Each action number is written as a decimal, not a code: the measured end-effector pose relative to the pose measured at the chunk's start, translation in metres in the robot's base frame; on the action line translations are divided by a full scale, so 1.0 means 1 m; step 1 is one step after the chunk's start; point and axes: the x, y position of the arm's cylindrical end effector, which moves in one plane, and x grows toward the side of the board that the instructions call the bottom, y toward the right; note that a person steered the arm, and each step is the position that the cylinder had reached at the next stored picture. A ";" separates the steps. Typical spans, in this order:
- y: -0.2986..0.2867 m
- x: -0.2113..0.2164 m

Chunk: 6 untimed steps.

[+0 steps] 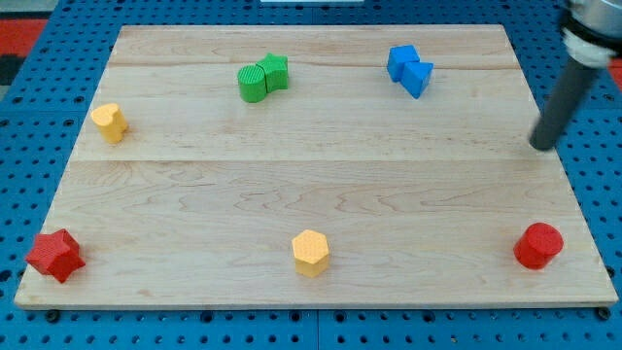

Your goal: Push the red circle up below the blue blocks vertically

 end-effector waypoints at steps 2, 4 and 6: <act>0.004 0.147; -0.046 0.117; -0.104 0.072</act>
